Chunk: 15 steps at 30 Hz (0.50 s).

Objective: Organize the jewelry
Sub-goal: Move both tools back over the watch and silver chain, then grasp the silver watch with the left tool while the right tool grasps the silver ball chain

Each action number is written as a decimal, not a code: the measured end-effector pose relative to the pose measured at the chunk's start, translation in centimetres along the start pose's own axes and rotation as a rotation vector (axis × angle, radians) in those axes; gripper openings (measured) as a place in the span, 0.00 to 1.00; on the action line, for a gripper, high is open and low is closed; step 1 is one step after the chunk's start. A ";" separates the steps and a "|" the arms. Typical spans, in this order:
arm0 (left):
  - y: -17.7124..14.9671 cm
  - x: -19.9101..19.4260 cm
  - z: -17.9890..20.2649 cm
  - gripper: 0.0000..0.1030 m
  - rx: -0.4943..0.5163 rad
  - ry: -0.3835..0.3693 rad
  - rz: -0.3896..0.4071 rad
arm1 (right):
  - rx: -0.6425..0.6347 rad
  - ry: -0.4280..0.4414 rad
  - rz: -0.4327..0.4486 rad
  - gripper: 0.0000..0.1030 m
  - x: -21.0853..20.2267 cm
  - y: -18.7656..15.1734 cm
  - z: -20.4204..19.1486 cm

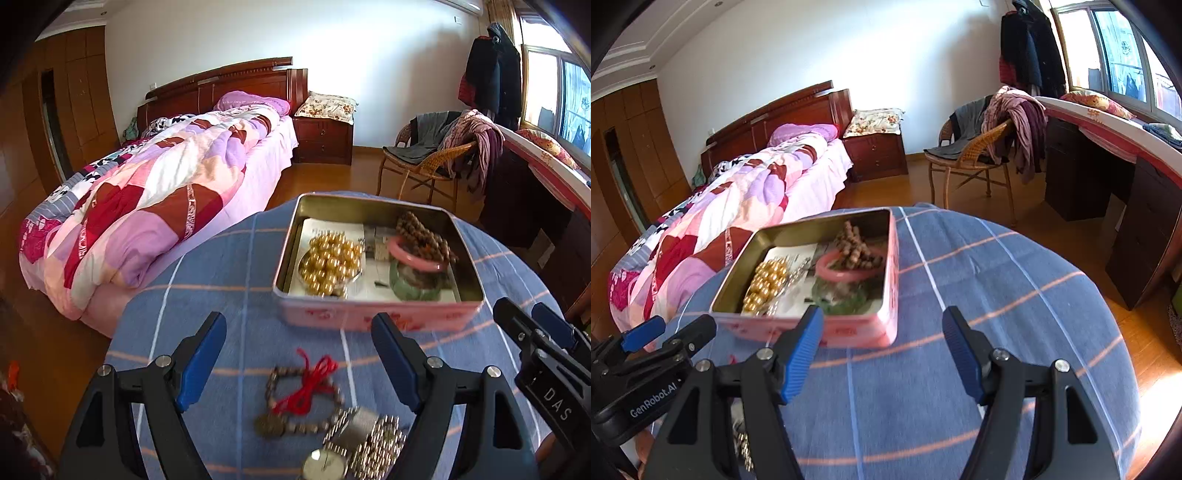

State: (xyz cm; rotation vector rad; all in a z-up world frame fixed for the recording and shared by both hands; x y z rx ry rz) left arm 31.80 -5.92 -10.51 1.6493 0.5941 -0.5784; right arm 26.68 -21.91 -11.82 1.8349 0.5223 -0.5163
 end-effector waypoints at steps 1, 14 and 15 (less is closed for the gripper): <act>-0.3 -0.2 -0.2 0.78 0.000 0.002 -0.001 | -0.003 0.005 -0.004 0.68 -0.4 -0.2 -0.1; -4.0 -2.6 -1.2 0.78 0.034 0.025 -0.023 | -0.063 0.026 -0.041 0.68 -2.9 -3.2 -1.2; -4.3 -2.7 -1.3 0.78 0.038 0.029 -0.027 | -0.066 0.028 -0.045 0.68 -3.0 -3.3 -1.2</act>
Point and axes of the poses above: each gripper's, at about its wrist camera, not at the fingertips, and x roughly the way its jaws point, z to its right, y to its top, the point moved 5 cm from there along x, roughly the way its jaws point, and after that the axes turned 9 degrees about y, right-handed, at the moved point
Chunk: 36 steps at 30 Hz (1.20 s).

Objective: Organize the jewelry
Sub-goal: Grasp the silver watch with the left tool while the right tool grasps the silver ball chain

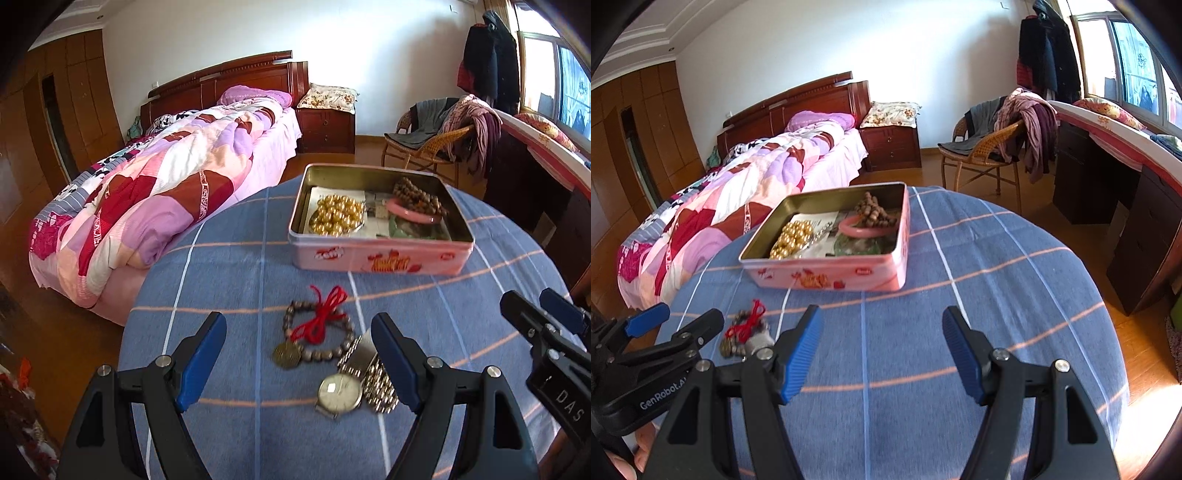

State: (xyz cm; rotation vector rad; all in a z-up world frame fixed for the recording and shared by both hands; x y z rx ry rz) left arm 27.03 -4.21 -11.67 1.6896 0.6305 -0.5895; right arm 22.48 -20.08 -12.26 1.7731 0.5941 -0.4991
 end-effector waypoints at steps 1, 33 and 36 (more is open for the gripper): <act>-0.5 0.0 -0.2 0.78 0.005 0.002 -0.006 | -0.001 0.003 -0.006 0.68 0.0 -0.2 0.0; -6.5 0.4 -5.6 0.78 -0.015 -0.011 -0.094 | -0.248 0.168 -0.319 0.59 6.7 -5.0 -7.8; -6.4 0.4 -5.3 0.78 -0.012 -0.022 -0.090 | -0.248 0.177 -0.334 0.27 6.2 -5.0 -7.3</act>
Point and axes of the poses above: each gripper's, at about its wrist camera, not at the fingertips, and x roughly the way its jaws point, z to its right, y to its top, the point moved 5 cm from there along x, roughly the way its jaws point, and after that the axes turned 9 degrees about y, right-handed, at the moved point
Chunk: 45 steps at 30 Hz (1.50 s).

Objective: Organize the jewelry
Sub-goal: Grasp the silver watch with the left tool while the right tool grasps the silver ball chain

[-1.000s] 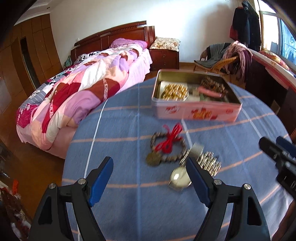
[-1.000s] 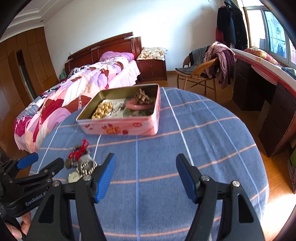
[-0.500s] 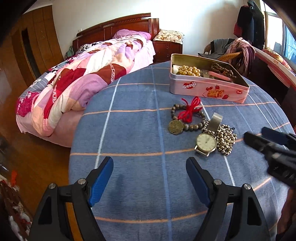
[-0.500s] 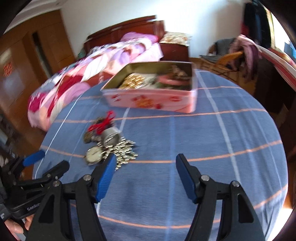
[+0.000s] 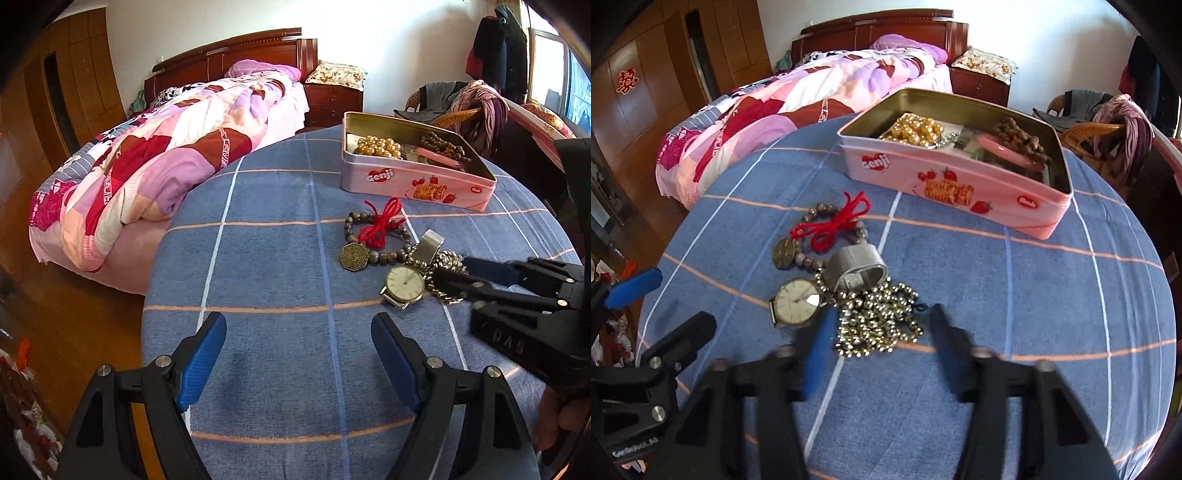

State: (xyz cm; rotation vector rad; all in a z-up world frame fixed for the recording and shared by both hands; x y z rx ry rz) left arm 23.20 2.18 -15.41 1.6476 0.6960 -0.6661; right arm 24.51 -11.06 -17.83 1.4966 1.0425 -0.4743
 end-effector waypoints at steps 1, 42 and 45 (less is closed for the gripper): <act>0.0 0.1 0.2 0.78 0.001 -0.009 -0.003 | -0.002 -0.004 -0.008 0.18 0.0 0.0 0.2; 2.4 2.4 7.0 0.31 0.118 -0.257 -0.035 | 0.158 -0.021 0.076 0.52 -2.6 0.7 5.3; 2.1 1.6 5.7 0.31 0.080 -0.261 -0.019 | 0.100 -0.071 0.044 0.60 -1.3 0.5 4.5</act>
Point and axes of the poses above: each gripper's, at about its wrist camera, not at the fingertips, and x roughly the way its jaws point, z to its right, y to its top, the point moved 5 cm from there along x, roughly the way its jaws point, and after that the axes turned 9 degrees about y, right-handed, at the moved point
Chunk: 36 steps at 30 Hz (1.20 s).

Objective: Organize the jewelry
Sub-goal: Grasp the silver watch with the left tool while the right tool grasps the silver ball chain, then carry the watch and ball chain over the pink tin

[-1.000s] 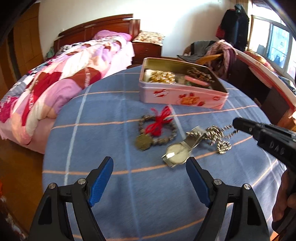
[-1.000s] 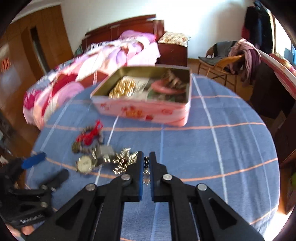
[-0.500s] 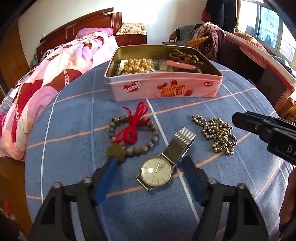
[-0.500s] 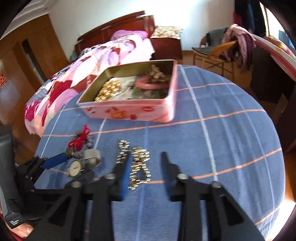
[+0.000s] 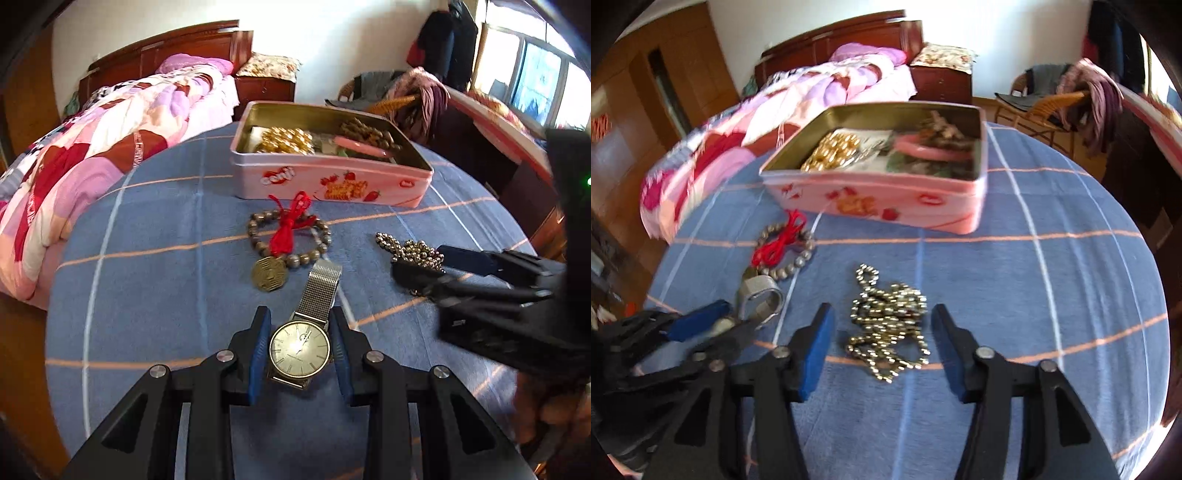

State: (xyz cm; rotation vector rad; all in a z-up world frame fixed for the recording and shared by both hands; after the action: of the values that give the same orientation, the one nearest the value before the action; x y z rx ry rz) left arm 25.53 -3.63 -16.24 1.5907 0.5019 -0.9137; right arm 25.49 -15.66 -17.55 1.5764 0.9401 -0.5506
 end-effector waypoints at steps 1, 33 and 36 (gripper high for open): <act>-0.1 -0.4 -0.4 0.31 -0.009 0.006 0.003 | -0.038 -0.032 -0.005 0.60 0.3 -0.1 -0.3; 4.0 -6.6 -2.1 0.31 -0.105 -0.034 0.191 | 0.099 0.076 0.287 0.13 -9.1 4.4 0.9; 4.8 -6.9 -1.6 0.31 -0.098 -0.043 0.215 | 0.099 0.076 0.298 0.13 -9.1 4.7 1.0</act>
State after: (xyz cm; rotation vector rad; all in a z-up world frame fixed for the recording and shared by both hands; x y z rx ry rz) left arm 25.42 -2.07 -7.78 1.5004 0.3325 -0.7483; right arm 24.30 -19.15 -7.93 1.7980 0.7246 -0.3335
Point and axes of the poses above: each gripper's, at about its wrist camera, not at the fingertips, and x roughly the way its jaws point, z to its right, y to its top, the point moved 5 cm from there along x, roughly the way its jaws point, and after that the axes turned 9 degrees about y, right-handed, at the moved point
